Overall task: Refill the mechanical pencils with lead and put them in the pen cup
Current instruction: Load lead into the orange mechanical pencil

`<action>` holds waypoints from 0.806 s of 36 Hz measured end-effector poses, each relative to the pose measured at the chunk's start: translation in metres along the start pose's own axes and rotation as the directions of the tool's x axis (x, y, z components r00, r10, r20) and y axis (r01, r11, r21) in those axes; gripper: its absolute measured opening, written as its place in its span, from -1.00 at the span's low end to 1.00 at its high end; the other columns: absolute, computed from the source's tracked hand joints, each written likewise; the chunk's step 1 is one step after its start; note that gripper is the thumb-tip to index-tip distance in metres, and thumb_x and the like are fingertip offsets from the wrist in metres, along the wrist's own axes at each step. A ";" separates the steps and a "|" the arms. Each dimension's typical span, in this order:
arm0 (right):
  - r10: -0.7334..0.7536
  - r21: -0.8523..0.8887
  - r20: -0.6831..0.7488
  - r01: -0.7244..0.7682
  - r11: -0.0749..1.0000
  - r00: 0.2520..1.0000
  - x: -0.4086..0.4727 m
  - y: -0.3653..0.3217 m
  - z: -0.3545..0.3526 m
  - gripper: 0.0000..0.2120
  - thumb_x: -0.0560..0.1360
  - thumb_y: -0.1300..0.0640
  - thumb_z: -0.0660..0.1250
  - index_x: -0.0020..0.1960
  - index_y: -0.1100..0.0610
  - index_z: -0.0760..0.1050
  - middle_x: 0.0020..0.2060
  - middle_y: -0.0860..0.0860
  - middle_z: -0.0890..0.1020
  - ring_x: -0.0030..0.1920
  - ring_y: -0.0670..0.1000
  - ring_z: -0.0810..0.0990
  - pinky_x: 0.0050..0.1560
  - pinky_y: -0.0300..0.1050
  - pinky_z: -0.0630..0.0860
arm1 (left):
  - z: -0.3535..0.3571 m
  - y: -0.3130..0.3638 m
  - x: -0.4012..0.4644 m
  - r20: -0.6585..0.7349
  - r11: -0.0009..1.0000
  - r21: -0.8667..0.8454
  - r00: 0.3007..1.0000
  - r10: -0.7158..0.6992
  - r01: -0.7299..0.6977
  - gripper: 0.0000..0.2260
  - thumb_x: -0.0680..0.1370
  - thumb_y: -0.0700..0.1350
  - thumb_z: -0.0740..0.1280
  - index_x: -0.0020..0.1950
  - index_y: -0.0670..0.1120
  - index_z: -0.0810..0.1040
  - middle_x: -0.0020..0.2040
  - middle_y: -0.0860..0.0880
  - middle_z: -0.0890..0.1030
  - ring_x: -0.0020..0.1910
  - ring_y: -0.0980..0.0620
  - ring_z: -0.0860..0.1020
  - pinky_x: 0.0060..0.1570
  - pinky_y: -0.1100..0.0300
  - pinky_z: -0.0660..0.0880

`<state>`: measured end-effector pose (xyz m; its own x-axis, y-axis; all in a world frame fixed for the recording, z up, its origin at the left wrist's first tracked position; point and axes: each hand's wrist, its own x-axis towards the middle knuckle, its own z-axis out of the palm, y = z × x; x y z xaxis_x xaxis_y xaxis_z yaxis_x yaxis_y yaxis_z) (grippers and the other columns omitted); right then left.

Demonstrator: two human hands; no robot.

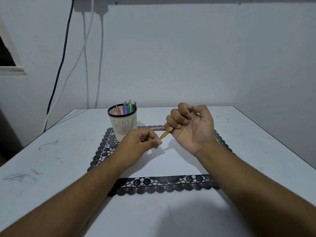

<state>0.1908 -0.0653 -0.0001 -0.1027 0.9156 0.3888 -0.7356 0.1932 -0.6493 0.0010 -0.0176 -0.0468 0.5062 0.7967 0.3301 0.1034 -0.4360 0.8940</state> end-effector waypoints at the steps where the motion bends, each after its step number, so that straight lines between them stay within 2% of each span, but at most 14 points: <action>1: 0.000 -0.001 0.001 0.000 1.000 1.000 0.000 0.000 0.000 -0.78 0.47 0.03 0.04 -0.31 0.05 0.10 -0.41 0.00 0.13 -0.33 0.03 0.08 -0.26 -0.05 0.23 | 0.000 0.000 0.000 0.001 1.000 0.001 1.000 0.001 -0.001 -0.82 0.46 0.05 0.52 -0.17 -0.05 0.68 -0.21 -0.14 0.68 -0.21 -0.06 0.53 -0.08 0.01 0.41; 6: 0.006 -0.002 0.005 -0.006 1.000 1.000 0.001 -0.001 0.000 -0.78 0.47 0.02 0.05 -0.31 0.05 0.12 -0.41 0.00 0.13 -0.33 0.03 0.08 -0.26 -0.05 0.23 | 0.000 -0.001 0.000 -0.003 1.000 0.005 1.000 0.016 -0.016 -0.72 0.40 0.17 0.52 -0.17 -0.04 0.68 -0.21 -0.19 0.67 -0.22 -0.11 0.52 -0.10 -0.01 0.40; 15: 0.012 0.007 0.016 -0.012 1.000 1.000 0.001 -0.001 -0.002 -0.77 0.48 0.02 0.05 -0.31 0.06 0.11 -0.41 0.00 0.14 -0.33 0.03 0.09 -0.25 -0.04 0.20 | 0.000 0.001 -0.001 0.005 1.000 0.010 1.000 0.017 -0.017 -0.78 0.44 0.09 0.53 -0.18 -0.05 0.68 -0.22 -0.19 0.67 -0.23 -0.11 0.52 -0.10 0.00 0.42; 21: 0.013 -0.001 0.017 -0.013 1.000 1.000 0.001 -0.002 -0.002 -0.78 0.47 0.04 0.05 -0.31 0.05 0.10 -0.42 0.00 0.13 -0.34 0.02 0.08 -0.24 -0.03 0.16 | -0.001 0.000 -0.001 -0.002 1.000 0.001 1.000 0.017 -0.017 -0.72 0.41 0.17 0.53 -0.19 -0.05 0.68 -0.21 -0.19 0.67 -0.22 -0.13 0.53 -0.08 -0.02 0.44; 29: 0.017 0.000 0.026 -0.017 1.000 1.000 0.001 -0.002 -0.001 -0.78 0.47 0.03 0.04 -0.31 0.05 0.11 -0.42 0.00 0.14 -0.34 0.03 0.09 -0.24 -0.03 0.16 | -0.001 0.002 -0.002 -0.001 1.000 -0.008 1.000 0.008 -0.008 -0.85 0.48 -0.01 0.54 -0.19 -0.07 0.68 -0.24 -0.12 0.69 -0.22 -0.09 0.55 -0.07 -0.01 0.46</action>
<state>0.1929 -0.0641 0.0005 -0.1331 0.9091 0.3947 -0.7336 0.1774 -0.6560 -0.0004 -0.0198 -0.0454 0.5065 0.7935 0.3373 0.0923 -0.4388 0.8938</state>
